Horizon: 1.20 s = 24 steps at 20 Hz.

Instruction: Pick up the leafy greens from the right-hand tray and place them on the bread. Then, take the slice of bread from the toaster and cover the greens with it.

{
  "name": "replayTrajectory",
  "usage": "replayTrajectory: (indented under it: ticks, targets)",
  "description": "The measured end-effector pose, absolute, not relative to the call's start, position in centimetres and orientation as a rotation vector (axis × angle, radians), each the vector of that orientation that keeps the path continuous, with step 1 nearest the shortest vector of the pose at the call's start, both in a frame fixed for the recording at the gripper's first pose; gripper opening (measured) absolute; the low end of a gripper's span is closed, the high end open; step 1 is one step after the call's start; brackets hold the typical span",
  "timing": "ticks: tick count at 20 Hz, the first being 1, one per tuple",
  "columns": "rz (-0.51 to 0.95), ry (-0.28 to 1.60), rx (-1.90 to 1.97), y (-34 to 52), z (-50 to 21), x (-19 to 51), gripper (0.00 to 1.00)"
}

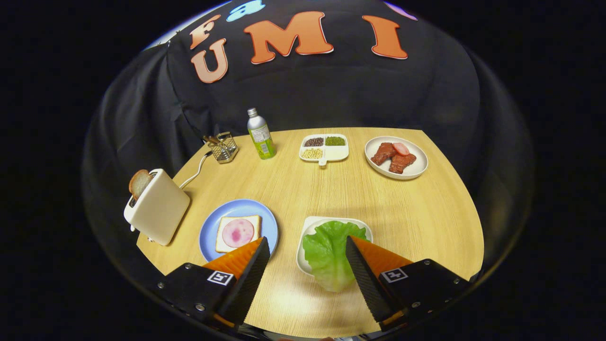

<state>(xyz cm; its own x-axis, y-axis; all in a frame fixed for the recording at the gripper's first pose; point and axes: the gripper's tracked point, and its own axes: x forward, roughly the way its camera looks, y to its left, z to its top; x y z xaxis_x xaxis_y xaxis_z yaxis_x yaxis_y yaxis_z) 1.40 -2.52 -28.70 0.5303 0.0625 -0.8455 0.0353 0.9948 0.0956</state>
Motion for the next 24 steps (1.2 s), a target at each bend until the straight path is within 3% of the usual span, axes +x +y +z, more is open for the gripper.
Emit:
replayTrajectory:
  ticks: [11,24]
  targets:
    - [0.012,1.299,0.12,-3.3,-36.1,-0.3,0.95]
    - [-0.036,1.383,0.041,-4.8,-40.4,-0.6,0.9]
